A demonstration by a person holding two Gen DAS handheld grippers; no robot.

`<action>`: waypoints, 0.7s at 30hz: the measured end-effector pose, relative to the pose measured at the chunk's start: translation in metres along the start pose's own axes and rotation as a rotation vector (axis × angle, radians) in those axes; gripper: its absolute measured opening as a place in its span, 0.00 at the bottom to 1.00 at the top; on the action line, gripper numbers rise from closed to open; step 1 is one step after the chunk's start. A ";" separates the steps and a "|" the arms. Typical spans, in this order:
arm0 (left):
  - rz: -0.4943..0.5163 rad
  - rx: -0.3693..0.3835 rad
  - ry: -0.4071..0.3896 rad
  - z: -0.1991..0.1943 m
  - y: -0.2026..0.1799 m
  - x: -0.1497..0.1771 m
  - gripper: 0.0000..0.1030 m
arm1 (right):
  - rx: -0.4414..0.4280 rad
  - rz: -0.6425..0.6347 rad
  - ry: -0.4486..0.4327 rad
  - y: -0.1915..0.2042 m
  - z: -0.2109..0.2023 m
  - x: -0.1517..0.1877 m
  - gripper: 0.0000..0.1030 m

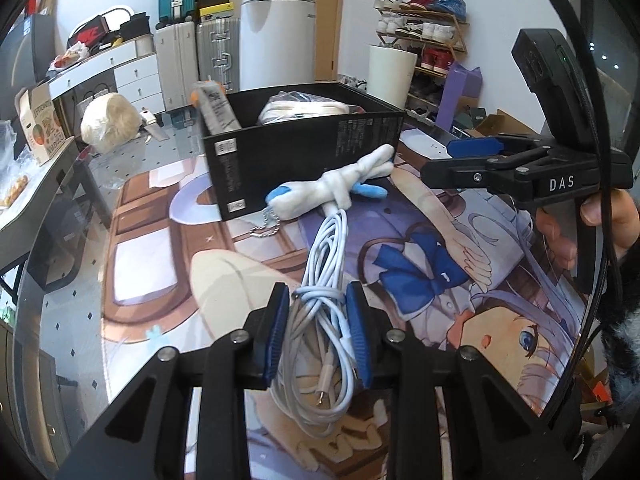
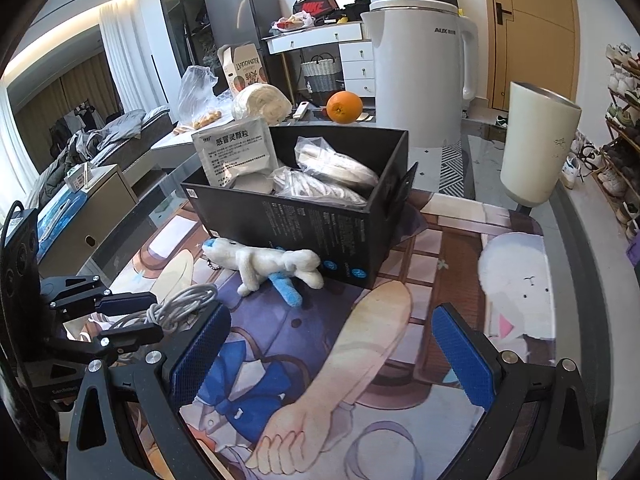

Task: Organize soft objects
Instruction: 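Grasp the white plush rabbit with the right tool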

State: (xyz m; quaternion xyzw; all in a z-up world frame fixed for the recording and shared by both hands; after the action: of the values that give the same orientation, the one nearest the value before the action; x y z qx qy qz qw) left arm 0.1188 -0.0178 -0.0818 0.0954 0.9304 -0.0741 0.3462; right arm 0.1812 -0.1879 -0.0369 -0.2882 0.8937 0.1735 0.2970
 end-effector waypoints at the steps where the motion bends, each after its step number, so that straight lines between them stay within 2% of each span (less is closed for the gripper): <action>1: -0.006 -0.005 -0.003 -0.002 0.002 0.001 0.27 | -0.002 0.002 0.005 0.001 0.002 0.001 0.99; 7: -0.056 -0.038 -0.016 -0.008 0.023 0.006 0.27 | -0.007 0.002 0.052 0.017 0.024 0.003 0.99; 14: -0.086 -0.080 -0.019 -0.010 0.044 0.007 0.27 | 0.030 -0.017 0.094 0.038 0.049 -0.004 0.99; 21: -0.108 -0.057 -0.023 -0.008 0.048 0.008 0.27 | 0.063 -0.060 0.117 0.054 0.063 -0.013 0.99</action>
State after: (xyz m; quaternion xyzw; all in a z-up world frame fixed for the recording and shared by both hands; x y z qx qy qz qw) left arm 0.1183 0.0311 -0.0847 0.0342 0.9318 -0.0671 0.3550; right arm 0.1832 -0.1101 -0.0690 -0.3151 0.9054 0.1189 0.2584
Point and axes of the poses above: each gripper's, at about its wrist camera, not at the fingertips, and z roughly the way its jaws point, y to its left, x to its underside, the point moved 10 cm from there along z, roughly the way its jaws point, and after that the axes turned 3 degrees about y, right-handed, at the moved point
